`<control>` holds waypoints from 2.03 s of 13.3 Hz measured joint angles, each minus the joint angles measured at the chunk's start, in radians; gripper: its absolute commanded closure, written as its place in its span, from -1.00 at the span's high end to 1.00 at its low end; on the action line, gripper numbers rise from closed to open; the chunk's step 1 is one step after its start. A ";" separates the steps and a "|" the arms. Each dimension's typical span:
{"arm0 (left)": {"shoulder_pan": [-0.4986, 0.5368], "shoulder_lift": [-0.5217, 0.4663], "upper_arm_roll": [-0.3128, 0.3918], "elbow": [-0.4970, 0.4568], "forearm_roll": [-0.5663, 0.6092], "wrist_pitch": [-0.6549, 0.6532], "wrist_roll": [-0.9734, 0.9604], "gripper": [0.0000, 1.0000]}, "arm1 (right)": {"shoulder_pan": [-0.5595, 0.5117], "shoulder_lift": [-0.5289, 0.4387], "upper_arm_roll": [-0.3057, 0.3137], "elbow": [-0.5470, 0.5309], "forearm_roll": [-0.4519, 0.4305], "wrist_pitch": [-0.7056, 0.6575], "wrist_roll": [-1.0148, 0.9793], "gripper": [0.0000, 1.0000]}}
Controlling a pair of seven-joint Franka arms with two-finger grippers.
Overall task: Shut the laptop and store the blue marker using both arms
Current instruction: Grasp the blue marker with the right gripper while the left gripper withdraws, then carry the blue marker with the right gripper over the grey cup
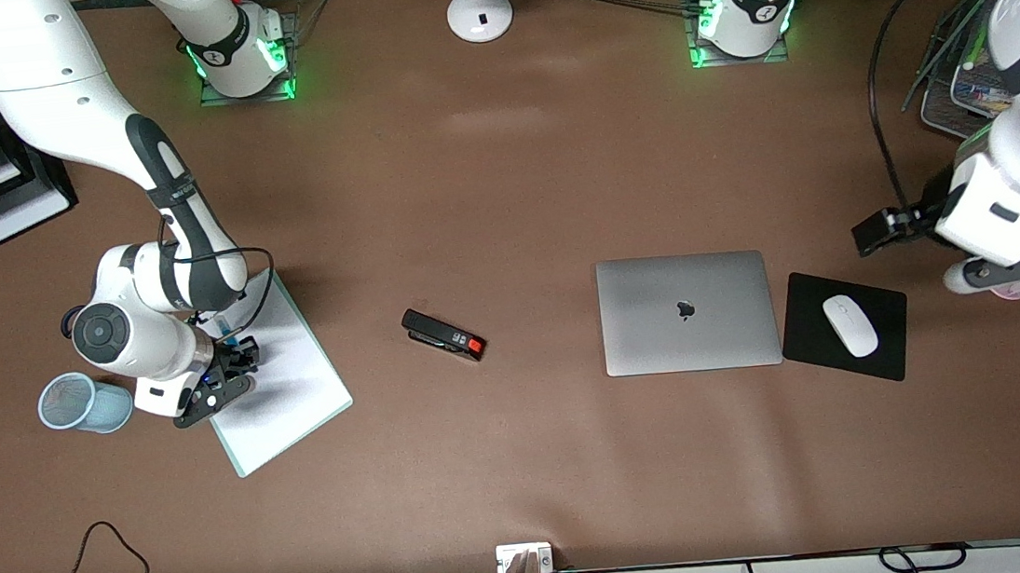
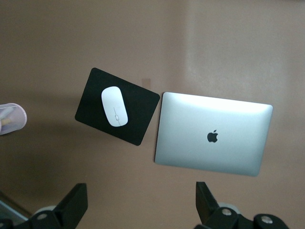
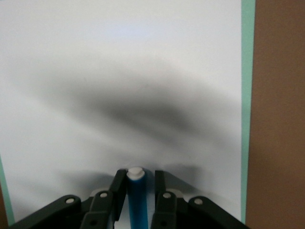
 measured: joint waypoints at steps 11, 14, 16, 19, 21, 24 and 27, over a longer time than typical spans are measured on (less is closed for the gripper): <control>0.023 -0.092 -0.012 0.030 -0.001 -0.095 0.061 1.00 | -0.001 -0.004 0.001 0.064 0.002 -0.016 0.000 -1.00; -0.015 -0.137 0.023 0.008 -0.008 -0.109 0.091 1.00 | -0.016 -0.010 -0.002 0.139 0.002 -0.125 0.000 -1.00; -0.093 -0.183 0.123 -0.028 -0.035 -0.115 0.117 1.00 | -0.031 -0.029 -0.003 0.203 0.002 -0.255 0.000 -1.00; -0.118 -0.243 0.196 -0.090 -0.078 -0.117 0.170 1.00 | -0.057 -0.075 -0.006 0.248 0.002 -0.388 -0.002 -1.00; -0.118 -0.272 0.202 -0.131 -0.082 -0.117 0.176 1.00 | -0.072 -0.097 -0.006 0.251 0.002 -0.430 -0.004 -1.00; -0.122 -0.314 0.202 -0.187 -0.099 -0.117 0.178 1.00 | -0.076 -0.119 -0.006 0.272 0.002 -0.459 -0.039 -1.00; -0.124 -0.368 0.202 -0.266 -0.101 -0.095 0.179 1.00 | -0.073 -0.146 -0.006 0.296 0.002 -0.461 -0.136 -1.00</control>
